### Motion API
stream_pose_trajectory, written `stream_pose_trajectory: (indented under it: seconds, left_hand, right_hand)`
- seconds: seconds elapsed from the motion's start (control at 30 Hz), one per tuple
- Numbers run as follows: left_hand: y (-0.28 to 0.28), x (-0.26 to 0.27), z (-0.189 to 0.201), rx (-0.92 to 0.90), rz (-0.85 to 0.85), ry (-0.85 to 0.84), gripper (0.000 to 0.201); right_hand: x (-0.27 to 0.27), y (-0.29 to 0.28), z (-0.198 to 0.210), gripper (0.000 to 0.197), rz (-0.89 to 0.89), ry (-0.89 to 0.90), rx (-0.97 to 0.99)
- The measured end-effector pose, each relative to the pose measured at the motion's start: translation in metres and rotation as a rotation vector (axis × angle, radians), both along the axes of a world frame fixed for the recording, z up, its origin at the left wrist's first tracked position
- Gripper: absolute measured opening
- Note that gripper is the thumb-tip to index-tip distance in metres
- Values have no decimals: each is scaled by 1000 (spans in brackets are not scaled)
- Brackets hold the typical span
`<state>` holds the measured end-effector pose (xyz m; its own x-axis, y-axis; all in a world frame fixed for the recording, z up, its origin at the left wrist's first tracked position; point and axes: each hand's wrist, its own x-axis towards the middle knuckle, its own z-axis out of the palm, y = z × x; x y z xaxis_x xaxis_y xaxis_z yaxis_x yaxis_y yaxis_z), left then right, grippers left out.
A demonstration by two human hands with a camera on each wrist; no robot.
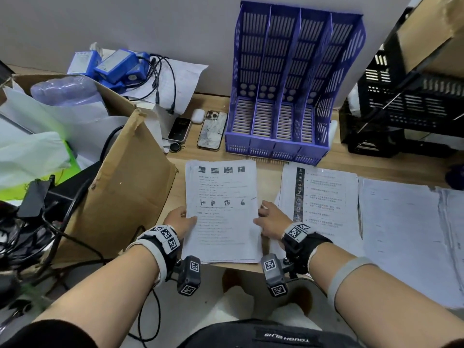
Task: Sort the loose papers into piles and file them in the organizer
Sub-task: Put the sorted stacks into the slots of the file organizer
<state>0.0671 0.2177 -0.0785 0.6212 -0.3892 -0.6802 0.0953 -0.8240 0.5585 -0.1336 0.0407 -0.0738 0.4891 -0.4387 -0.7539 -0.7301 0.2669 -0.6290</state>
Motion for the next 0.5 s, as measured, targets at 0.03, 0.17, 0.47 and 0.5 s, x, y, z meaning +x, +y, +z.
stream_pose_trajectory:
  seconds: [0.03, 0.17, 0.47, 0.5]
  left_hand:
    - [-1, -1, 1, -10, -10, 11, 32]
    - [-11, -4, 7, 1, -40, -26, 30]
    - [-27, -6, 7, -46, -91, -116, 31]
    - [-27, -5, 6, -69, -82, -101, 34]
  right_hand:
    - [-1, 0, 0, 78, -8, 20, 10]
    - [-1, 3, 0, 45, -29, 23, 26]
    - [-2, 16, 15, 33, -27, 38, 3]
    - [-3, 16, 15, 34, -13, 58, -3]
